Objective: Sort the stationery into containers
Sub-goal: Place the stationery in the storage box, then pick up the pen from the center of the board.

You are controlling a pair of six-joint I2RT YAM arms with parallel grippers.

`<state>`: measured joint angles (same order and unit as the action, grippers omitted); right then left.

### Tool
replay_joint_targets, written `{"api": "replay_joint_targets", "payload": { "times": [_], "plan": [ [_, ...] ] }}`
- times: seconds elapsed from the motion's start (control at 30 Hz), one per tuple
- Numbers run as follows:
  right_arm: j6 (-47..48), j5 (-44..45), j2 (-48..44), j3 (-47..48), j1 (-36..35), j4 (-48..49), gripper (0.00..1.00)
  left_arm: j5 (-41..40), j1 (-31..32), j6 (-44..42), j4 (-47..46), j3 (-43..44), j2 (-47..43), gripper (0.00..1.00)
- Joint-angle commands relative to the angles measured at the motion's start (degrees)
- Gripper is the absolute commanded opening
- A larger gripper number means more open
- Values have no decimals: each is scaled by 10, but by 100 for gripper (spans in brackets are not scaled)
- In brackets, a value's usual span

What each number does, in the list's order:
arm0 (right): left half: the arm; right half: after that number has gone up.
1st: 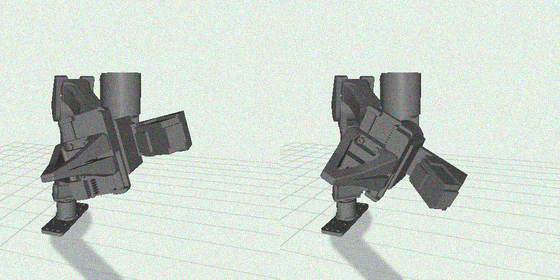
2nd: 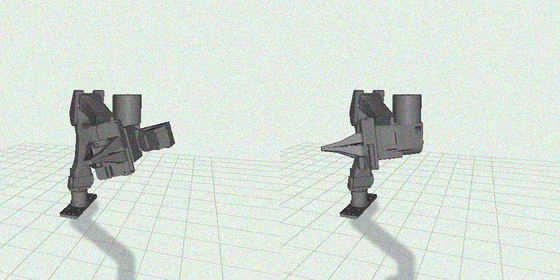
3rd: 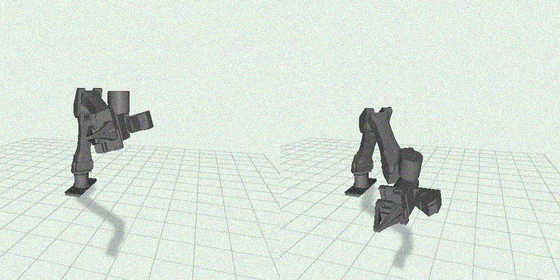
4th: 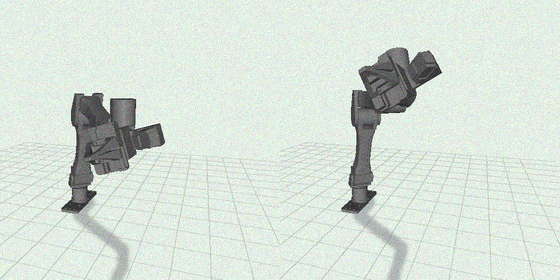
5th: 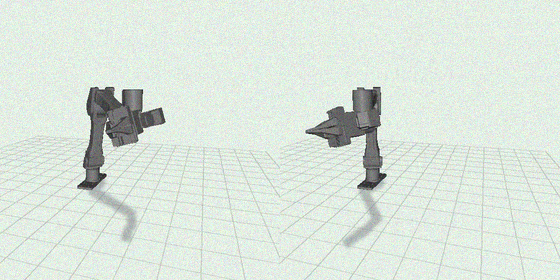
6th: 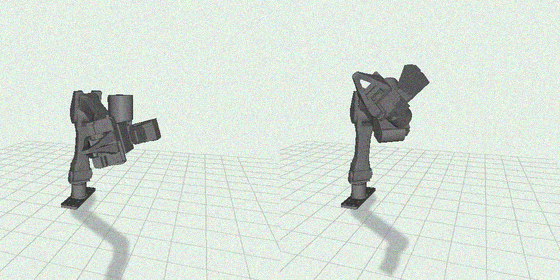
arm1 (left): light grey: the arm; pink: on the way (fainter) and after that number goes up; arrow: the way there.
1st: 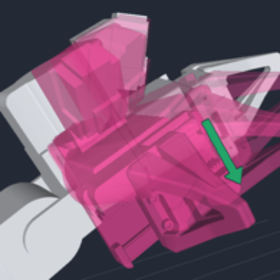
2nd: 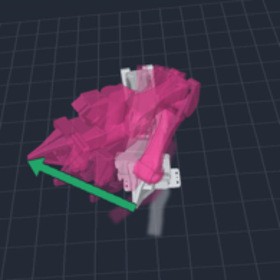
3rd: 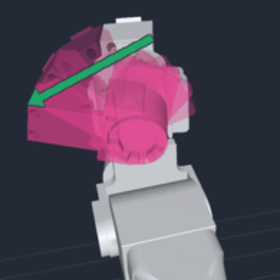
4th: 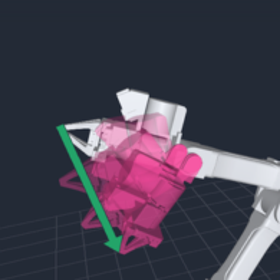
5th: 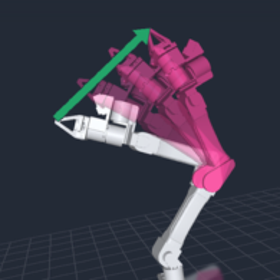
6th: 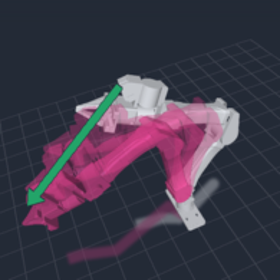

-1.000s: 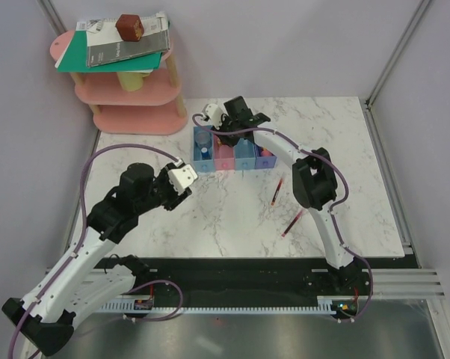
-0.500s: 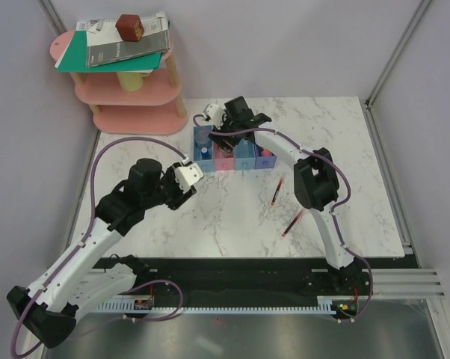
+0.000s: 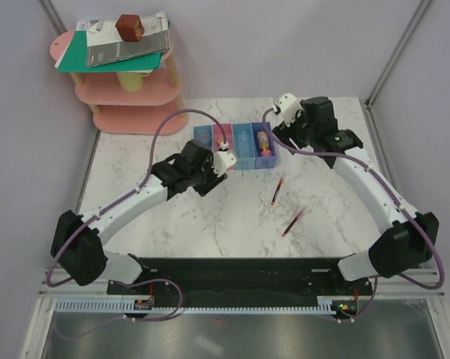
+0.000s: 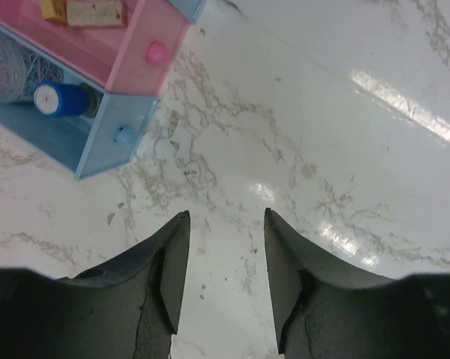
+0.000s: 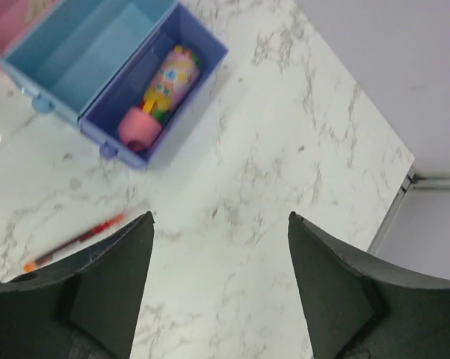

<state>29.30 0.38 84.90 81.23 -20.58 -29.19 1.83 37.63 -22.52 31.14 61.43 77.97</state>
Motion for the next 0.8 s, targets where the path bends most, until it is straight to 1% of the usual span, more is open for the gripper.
{"api": "replay_joint_targets", "payload": {
  "times": [0.0,0.03,0.07,0.1,0.13,0.17,0.2,0.23,0.27,0.3,0.4,0.5,0.53,0.6,0.63,0.77],
  "plan": [
    [29,25,-67,-93,-12,-61,80,-53,64,84,-40,85,88,51],
    [27,28,-79,-105,-11,-66,80,-53,73,92,-42,101,106,51],
    [24,29,-90,-114,-10,-73,80,-53,82,102,-42,135,127,52],
    [17,32,-110,-133,-9,-75,80,-55,98,125,-42,154,146,52],
    [9,34,-119,-142,-9,-76,80,-54,106,135,-41,172,185,52],
    [2,37,-128,-151,-5,-77,80,-55,115,146,-40,206,203,52],
    [-13,41,-145,-172,-3,-78,80,-64,135,158,-40,222,219,52],
    [-20,43,-153,-183,2,-76,80,-68,145,163,-41,237,253,52],
    [-27,45,-161,-193,4,-75,80,-72,154,165,-39,264,268,52],
    [-35,55,-176,-214,7,-72,80,-82,171,172,-39,277,284,52],
    [-64,55,-205,-252,30,-65,80,-97,193,184,-34,320,342,52],
    [-80,37,-231,-284,44,-71,80,-90,202,201,-27,352,395,52],
    [-82,13,-236,-289,47,-85,80,-87,202,204,-27,357,408,52],
    [-79,-3,-252,-304,47,-104,80,-89,206,212,-26,373,439,52],
    [-73,-27,-262,-305,61,-107,80,-89,206,214,-27,382,448,52],
    [-61,-7,-286,-301,70,-109,79,-95,209,219,-26,404,488,53]
  ]
}}
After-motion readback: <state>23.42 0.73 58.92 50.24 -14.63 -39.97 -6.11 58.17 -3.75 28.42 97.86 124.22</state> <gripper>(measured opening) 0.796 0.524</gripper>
